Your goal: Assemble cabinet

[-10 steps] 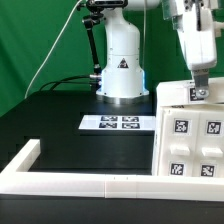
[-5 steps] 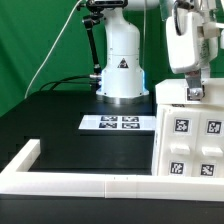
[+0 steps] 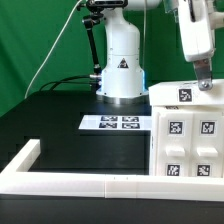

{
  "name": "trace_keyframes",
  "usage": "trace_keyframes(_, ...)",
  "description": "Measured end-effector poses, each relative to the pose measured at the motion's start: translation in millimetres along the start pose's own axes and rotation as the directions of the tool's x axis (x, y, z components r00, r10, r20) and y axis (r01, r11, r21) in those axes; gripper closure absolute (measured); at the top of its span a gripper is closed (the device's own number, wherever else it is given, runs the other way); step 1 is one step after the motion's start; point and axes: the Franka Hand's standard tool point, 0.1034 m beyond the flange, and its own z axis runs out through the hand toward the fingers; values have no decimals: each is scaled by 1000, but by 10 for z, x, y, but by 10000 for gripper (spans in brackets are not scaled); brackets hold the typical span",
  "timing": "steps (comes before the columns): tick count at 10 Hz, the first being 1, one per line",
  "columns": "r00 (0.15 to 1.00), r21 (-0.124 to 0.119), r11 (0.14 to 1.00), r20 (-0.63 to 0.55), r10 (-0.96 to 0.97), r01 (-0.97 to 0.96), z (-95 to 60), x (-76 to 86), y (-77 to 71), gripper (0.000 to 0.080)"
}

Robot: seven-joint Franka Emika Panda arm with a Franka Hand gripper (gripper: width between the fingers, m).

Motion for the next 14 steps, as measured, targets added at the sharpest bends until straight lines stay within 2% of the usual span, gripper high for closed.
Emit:
trace_keyframes(2, 999, 24, 999, 27, 23, -24, -105, -26, -14, 2)
trace_keyframes(5, 997, 21, 997, 22, -71, 70, -77, -20, 0, 2)
trace_keyframes(7, 941, 6, 941, 19, -339, 339, -95, -9, -30, 2)
trace_keyframes(8, 882, 1, 882, 24, -471, 471, -114, -10, -48, 2)
trace_keyframes(10, 750, 6, 750, 25, -661, 661, -129, -4, -69, 2)
trace_keyframes(14, 556, 11, 556, 23, -831, 831, -124, -7, -63, 2)
